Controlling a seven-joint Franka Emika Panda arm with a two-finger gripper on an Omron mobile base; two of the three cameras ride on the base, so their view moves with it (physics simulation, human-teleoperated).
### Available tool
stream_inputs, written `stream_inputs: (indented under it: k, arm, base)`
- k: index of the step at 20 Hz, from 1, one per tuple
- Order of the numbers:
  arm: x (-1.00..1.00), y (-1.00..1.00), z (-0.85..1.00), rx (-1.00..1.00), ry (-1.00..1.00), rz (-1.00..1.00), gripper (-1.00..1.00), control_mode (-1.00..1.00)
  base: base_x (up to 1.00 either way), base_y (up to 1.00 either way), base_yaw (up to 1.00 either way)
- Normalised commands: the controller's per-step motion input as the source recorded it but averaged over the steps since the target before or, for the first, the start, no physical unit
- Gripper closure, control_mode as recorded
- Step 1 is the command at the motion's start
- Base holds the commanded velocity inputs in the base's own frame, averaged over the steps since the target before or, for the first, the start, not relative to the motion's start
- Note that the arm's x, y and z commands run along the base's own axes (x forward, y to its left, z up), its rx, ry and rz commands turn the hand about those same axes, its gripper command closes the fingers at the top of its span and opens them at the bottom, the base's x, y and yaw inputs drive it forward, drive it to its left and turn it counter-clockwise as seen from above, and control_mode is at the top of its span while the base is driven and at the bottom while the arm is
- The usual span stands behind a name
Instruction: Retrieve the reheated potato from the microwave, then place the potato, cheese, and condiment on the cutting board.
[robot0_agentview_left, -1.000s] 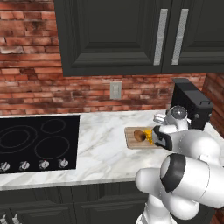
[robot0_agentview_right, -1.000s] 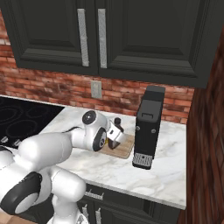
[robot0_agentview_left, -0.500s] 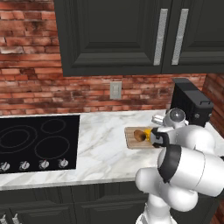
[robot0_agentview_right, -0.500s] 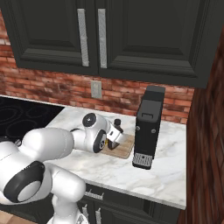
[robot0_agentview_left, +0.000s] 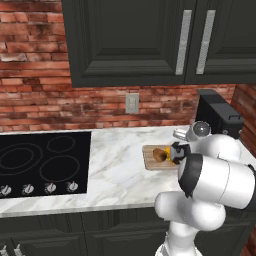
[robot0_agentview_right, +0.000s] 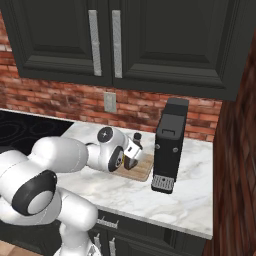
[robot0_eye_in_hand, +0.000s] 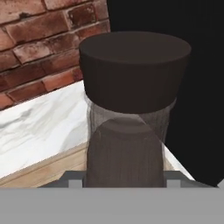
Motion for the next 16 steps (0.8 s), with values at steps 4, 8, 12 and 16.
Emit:
stream_inputs:
  k: [4, 8, 12, 16]
  arm:
    - [-0.05, 0.0, -0.28, 0.0, -0.01, 0.01, -1.0, -1.0]
    - [-0.01, 0.02, -0.12, 0.0, -0.01, 0.0, -1.0, -1.0]
    - [0.0, 0.13, -0.03, 0.0, -0.01, 0.0, -1.0, -1.0]
    - [0.0, 0.18, 0.0, 0.0, 0.0, 0.0, -1.0, -1.0]
  base:
    - [0.0, 0.0, 0.0]
    - [0.0, 0.0, 0.0]
    - [0.0, 0.0, 0.0]
    - [0.0, 0.0, 0.0]
